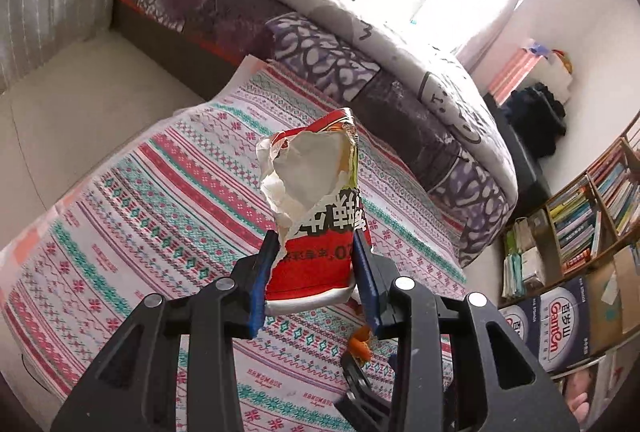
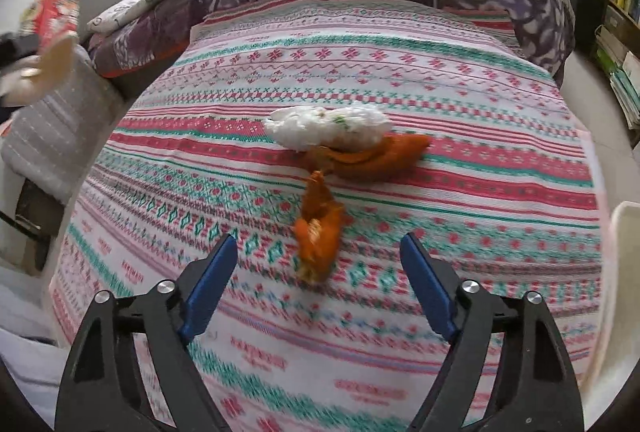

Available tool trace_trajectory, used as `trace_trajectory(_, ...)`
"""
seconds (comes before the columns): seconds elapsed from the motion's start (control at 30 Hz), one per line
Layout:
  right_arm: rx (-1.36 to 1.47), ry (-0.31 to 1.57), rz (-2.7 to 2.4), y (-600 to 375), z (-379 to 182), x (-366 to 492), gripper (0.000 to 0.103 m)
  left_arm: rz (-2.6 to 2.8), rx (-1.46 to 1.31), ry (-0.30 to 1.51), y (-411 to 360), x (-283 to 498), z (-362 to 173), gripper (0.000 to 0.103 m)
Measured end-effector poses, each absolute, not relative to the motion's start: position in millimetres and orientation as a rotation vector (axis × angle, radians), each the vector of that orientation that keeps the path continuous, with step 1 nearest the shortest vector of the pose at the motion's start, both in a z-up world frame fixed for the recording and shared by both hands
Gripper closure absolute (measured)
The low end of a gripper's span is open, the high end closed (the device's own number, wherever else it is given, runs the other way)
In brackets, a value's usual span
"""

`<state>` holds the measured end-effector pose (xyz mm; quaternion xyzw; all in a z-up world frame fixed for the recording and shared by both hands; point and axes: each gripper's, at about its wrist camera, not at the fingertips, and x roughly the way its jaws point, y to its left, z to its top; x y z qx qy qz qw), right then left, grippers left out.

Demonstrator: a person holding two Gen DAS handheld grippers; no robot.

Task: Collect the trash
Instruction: 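Grasp the orange plush piece with the right gripper while the left holds the cup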

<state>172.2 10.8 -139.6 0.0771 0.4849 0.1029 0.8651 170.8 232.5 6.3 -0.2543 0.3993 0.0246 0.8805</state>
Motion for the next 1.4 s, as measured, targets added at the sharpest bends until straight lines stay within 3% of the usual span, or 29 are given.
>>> trace_trajectory(0.13,0.123,1.025,0.197,18.9,-149.3,180.0,0.048,0.045,-0.518,0.835,235.4,166.4,8.1,0.066)
trace_trajectory(0.23,0.11,1.013,0.203,19.1,-150.1,182.0,0.078,0.043,-0.52,0.84,238.5,164.9,8.1,0.066)
trace_trajectory(0.97,0.186,0.743,0.186,-63.1,-30.4,160.2,0.081,0.053,-0.415,0.731,202.2,148.5,29.3,0.066)
trace_trajectory(1.4,0.21,0.683,0.116,-140.7,-12.6,117.4,0.081,-0.04,-0.284,0.698,128.0,129.5,31.5,0.066)
